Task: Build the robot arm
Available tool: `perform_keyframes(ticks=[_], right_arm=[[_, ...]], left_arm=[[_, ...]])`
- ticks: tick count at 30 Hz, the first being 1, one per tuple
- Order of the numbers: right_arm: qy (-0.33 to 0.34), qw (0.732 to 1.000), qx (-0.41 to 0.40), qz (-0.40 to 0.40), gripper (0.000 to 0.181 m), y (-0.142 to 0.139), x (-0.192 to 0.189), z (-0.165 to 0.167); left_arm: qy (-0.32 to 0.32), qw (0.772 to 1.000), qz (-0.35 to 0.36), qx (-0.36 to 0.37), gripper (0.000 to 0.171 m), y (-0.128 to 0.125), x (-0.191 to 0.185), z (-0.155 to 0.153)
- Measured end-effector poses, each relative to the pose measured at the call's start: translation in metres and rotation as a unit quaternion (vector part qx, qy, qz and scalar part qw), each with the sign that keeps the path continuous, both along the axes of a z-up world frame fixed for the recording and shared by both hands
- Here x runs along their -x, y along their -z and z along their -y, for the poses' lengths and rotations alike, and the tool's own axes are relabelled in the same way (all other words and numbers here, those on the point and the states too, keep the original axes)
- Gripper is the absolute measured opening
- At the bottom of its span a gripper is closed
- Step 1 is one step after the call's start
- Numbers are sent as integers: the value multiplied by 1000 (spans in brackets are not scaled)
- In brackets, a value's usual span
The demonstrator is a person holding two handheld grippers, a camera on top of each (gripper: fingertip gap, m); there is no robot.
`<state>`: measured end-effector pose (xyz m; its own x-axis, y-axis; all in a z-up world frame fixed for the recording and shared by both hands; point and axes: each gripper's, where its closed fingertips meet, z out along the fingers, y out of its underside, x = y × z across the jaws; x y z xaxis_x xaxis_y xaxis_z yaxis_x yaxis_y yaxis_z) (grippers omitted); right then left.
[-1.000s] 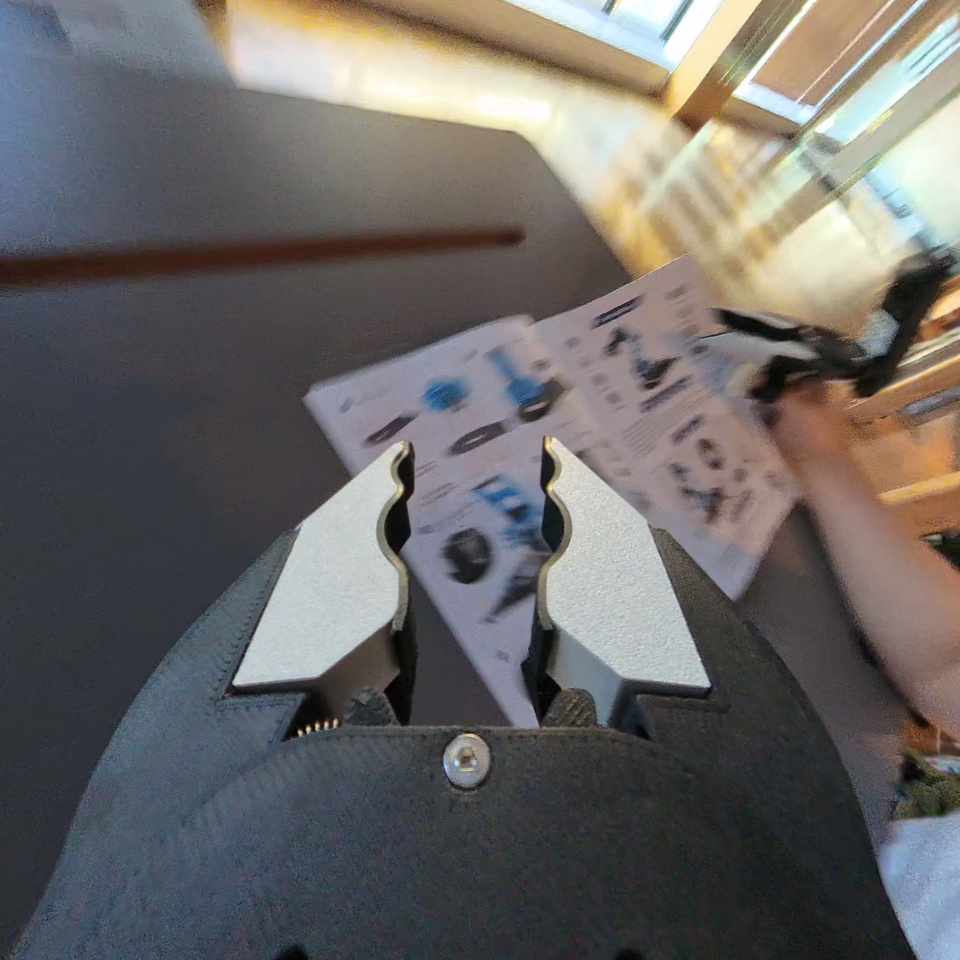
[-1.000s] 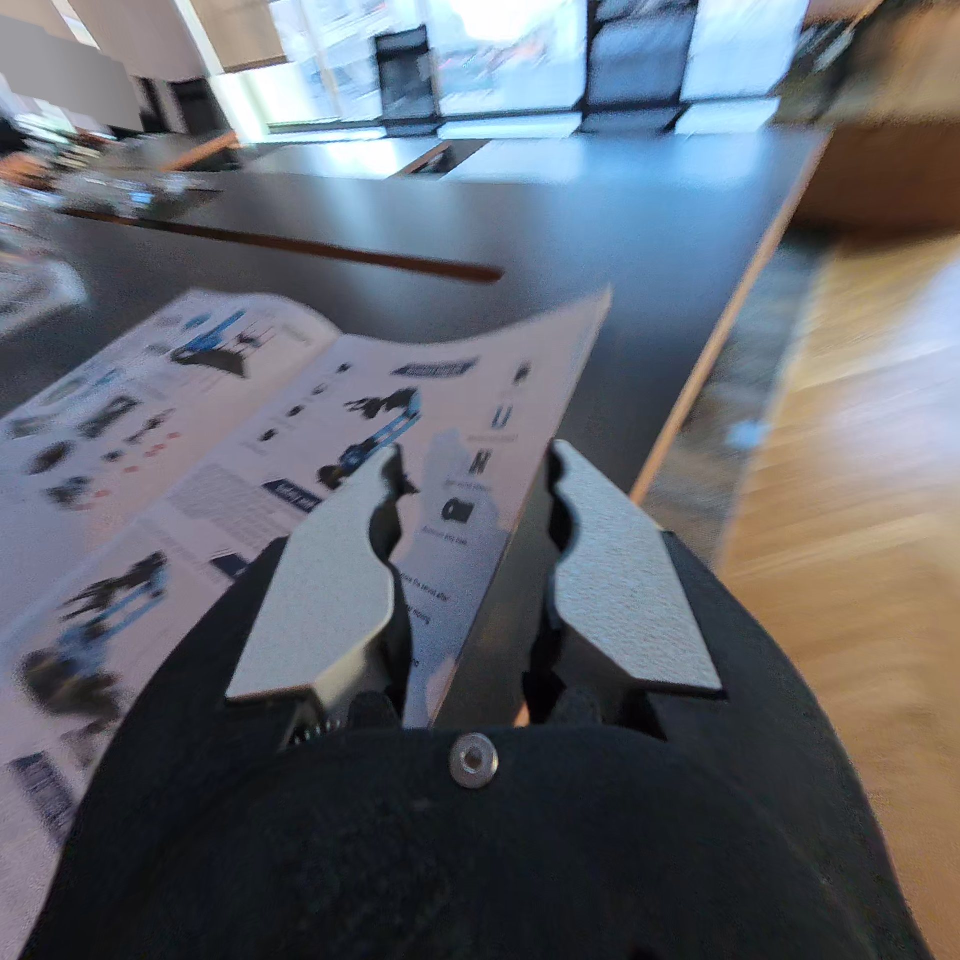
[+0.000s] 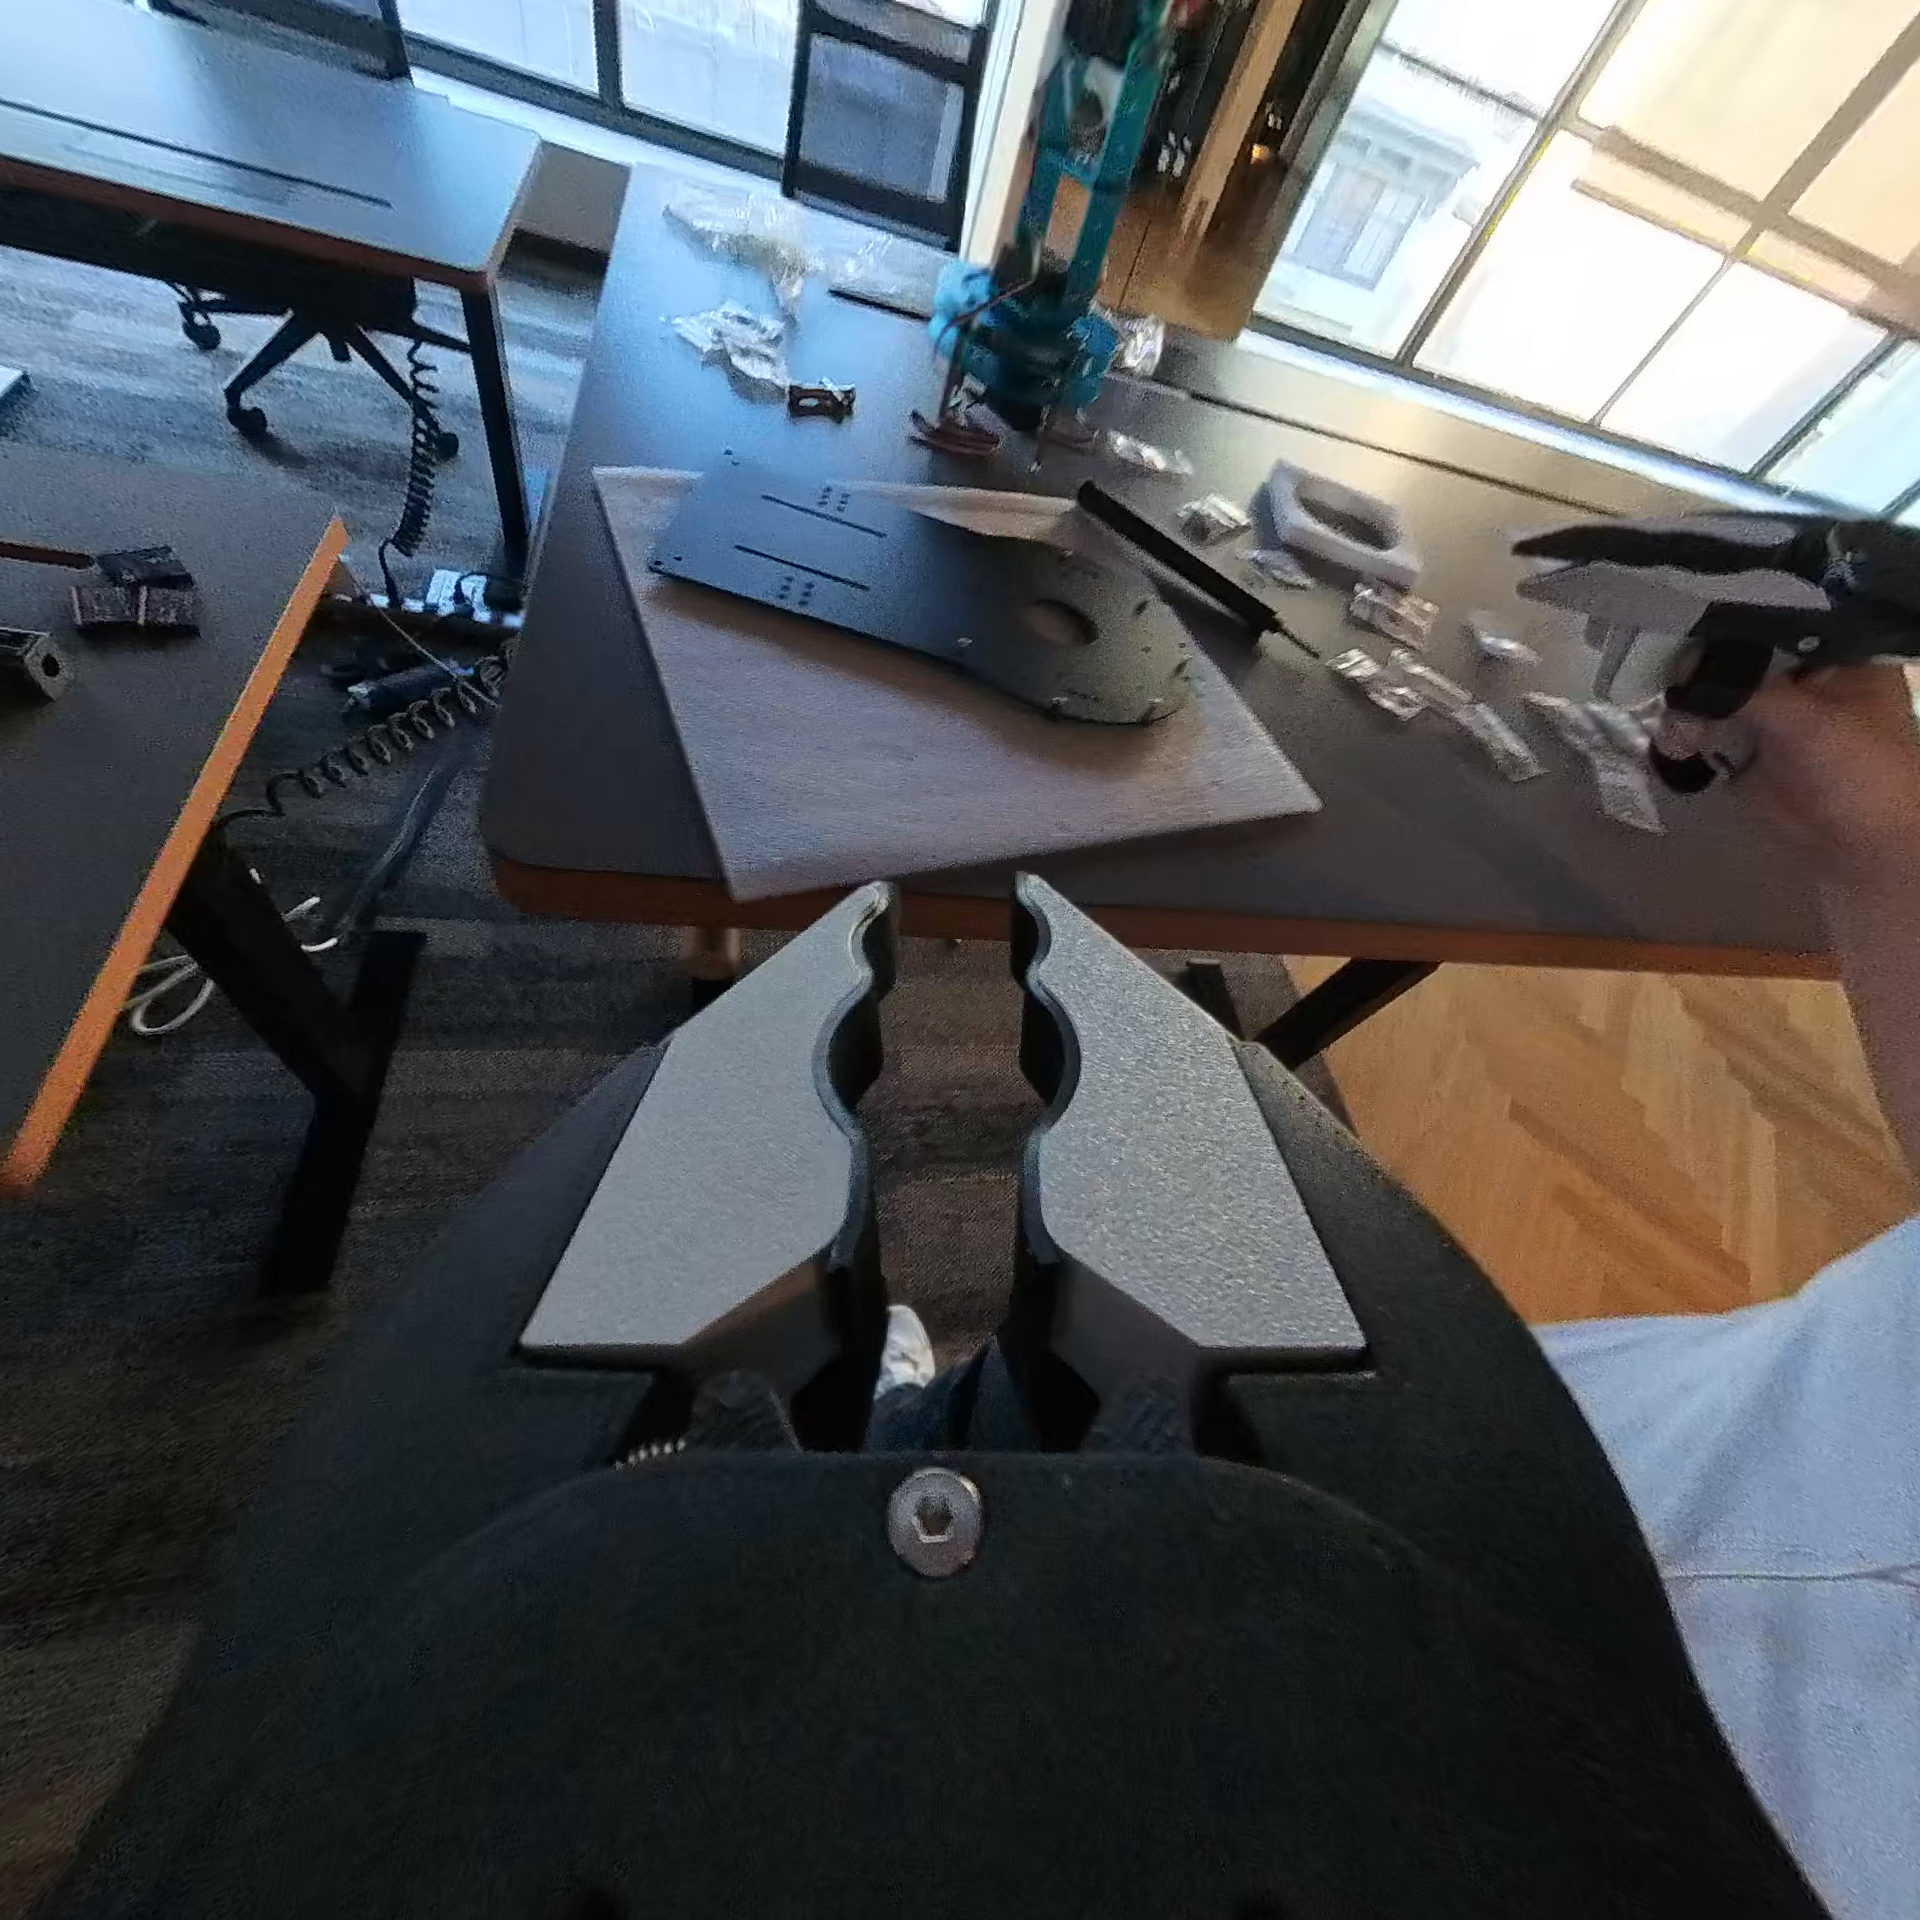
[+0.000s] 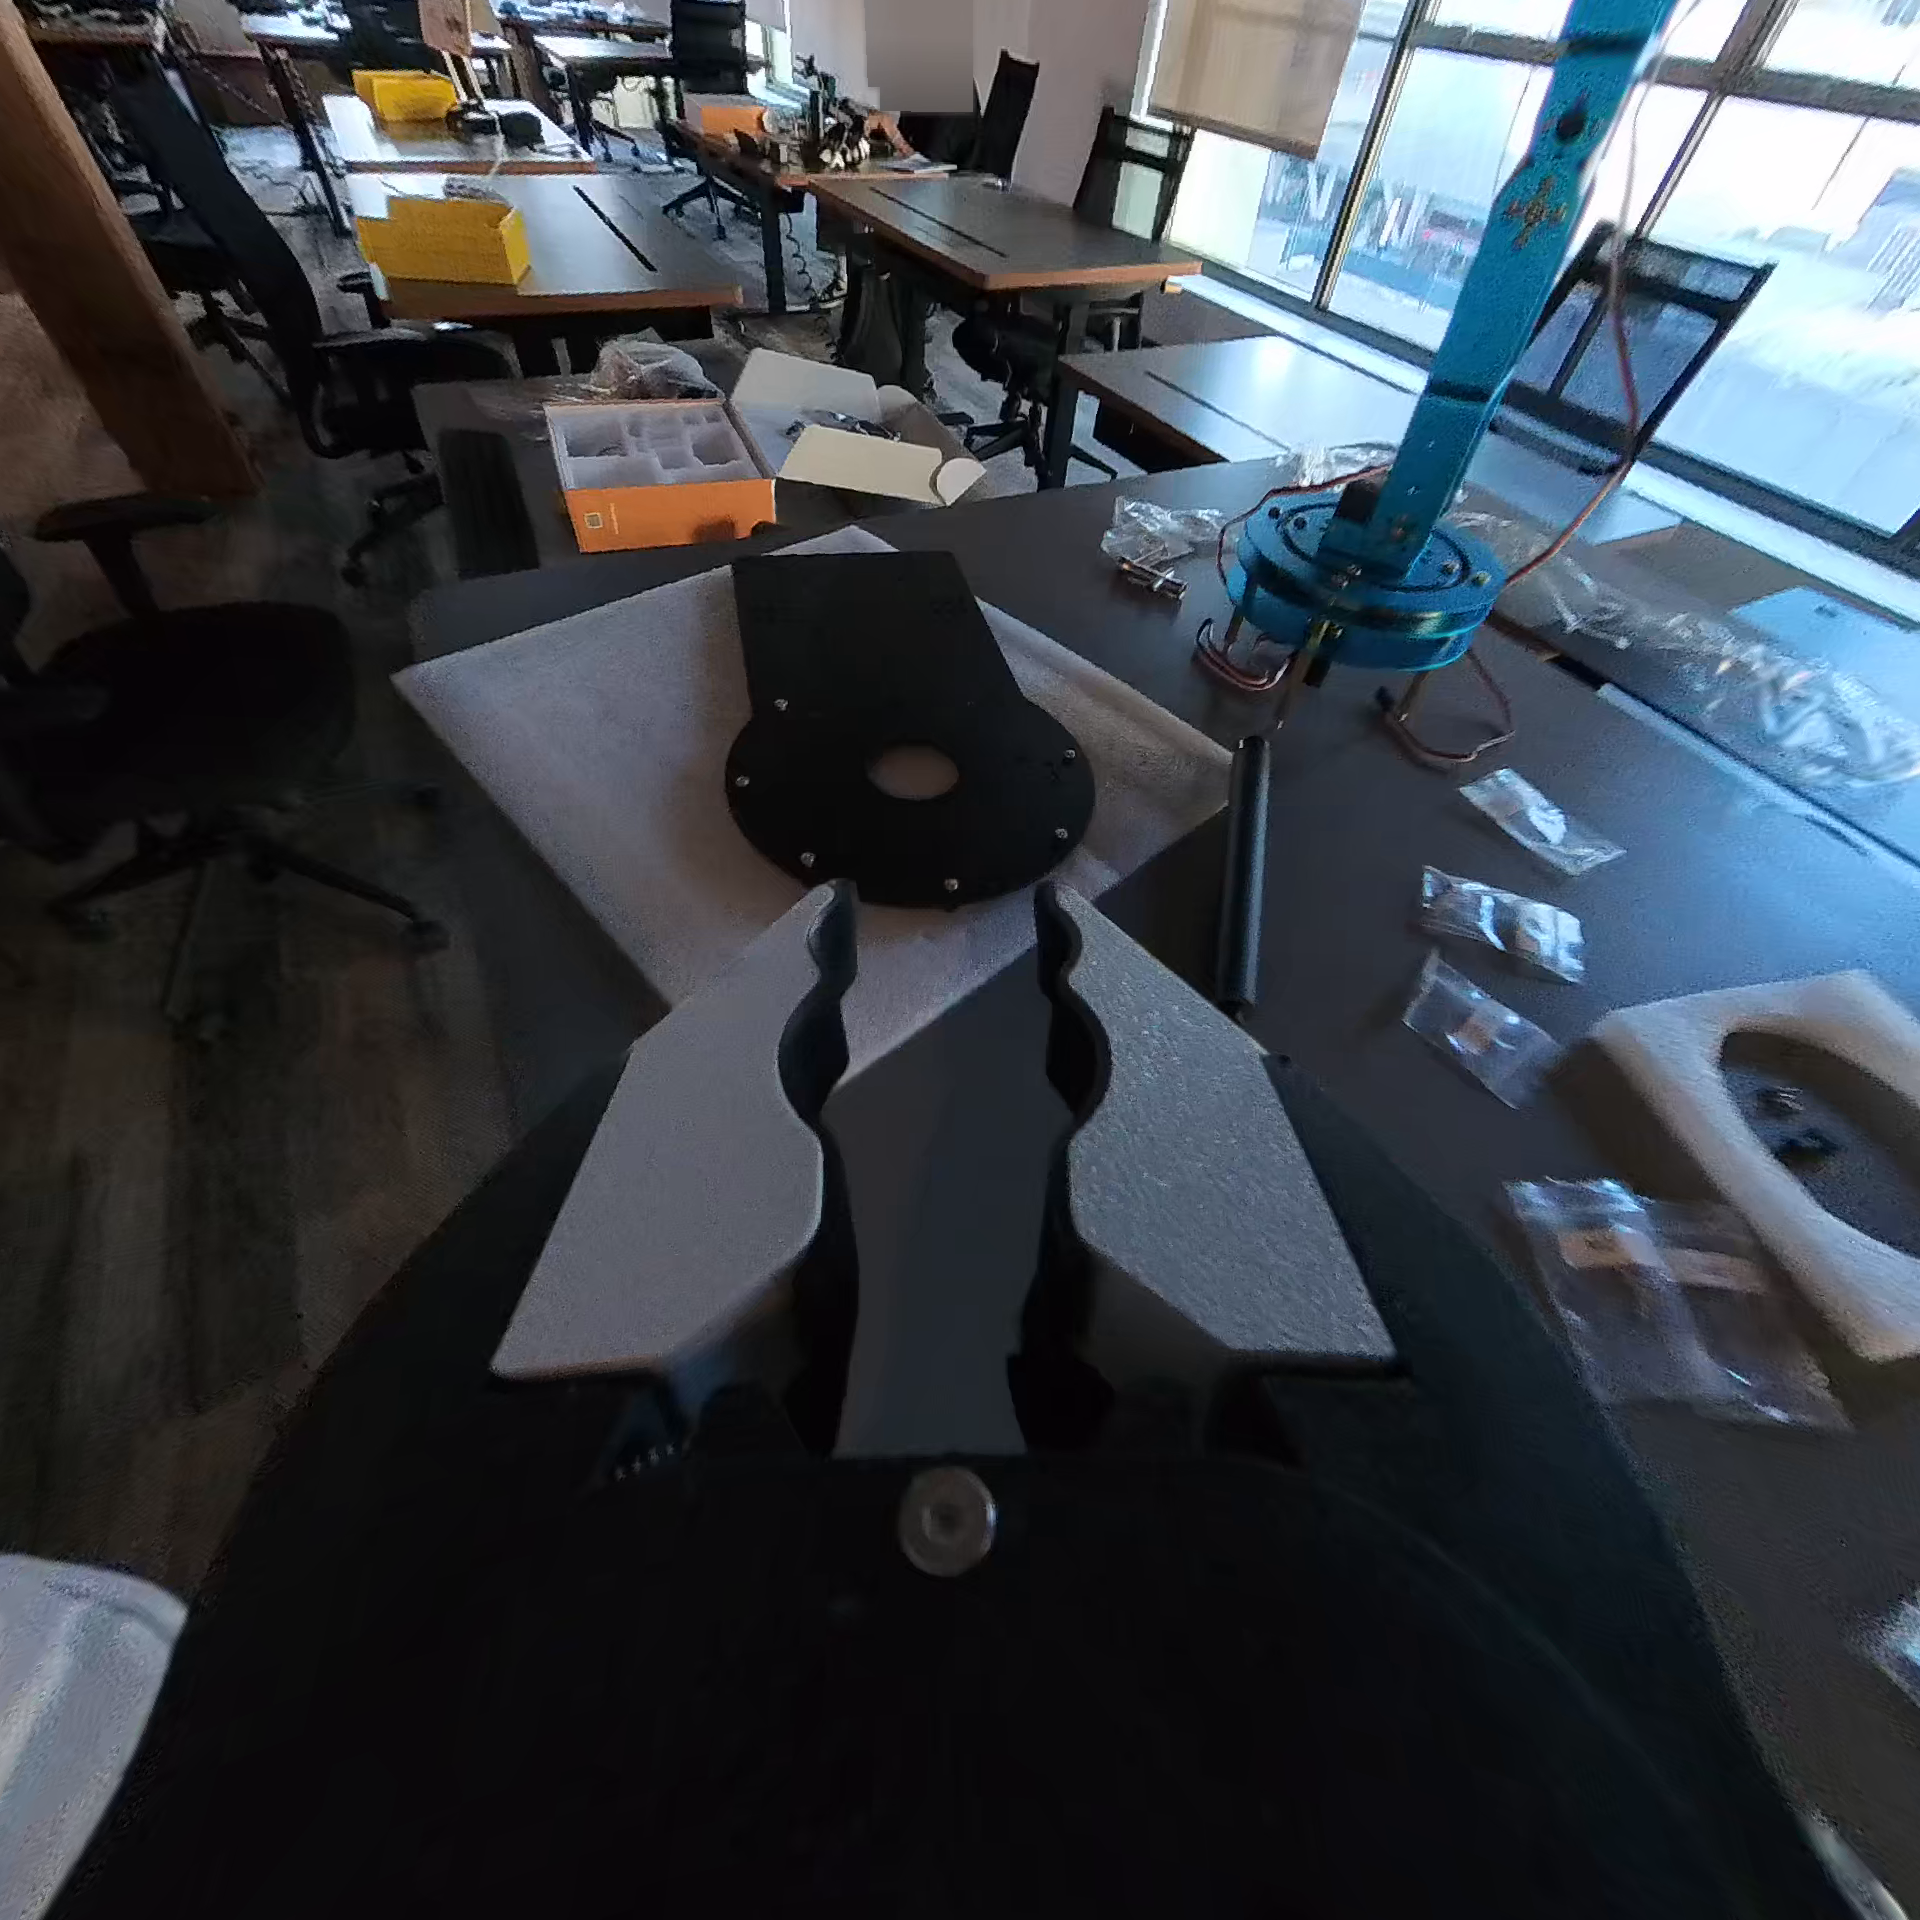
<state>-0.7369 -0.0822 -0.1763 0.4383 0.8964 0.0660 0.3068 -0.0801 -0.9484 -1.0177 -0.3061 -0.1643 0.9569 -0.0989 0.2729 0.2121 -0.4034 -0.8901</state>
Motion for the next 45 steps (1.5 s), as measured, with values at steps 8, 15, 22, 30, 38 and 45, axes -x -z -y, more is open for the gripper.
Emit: perform_keyframes(ticks=[8,15,22,30,38,45], right_arm=[[-23,996,82,-1,43,23,78,-92],[58,993,74,66,32,35,78,-137],[203,972,84,79,20,53,39,-127],[310,939,102,106,19,72,21,-96],[339,930,98,102,18,66,20,-88],[343,920,97,160,11,3,-79,-130]], left_arm=[[-8,1000,-20,10,10,19,77,-64],[48,999,8,-16,10,31,136,-153],[148,988,-21,-30,11,43,196,-250],[221,974,4,-38,10,63,214,-303],[260,964,30,-42,10,65,209,-326],[247,968,17,-35,16,26,184,-310]])
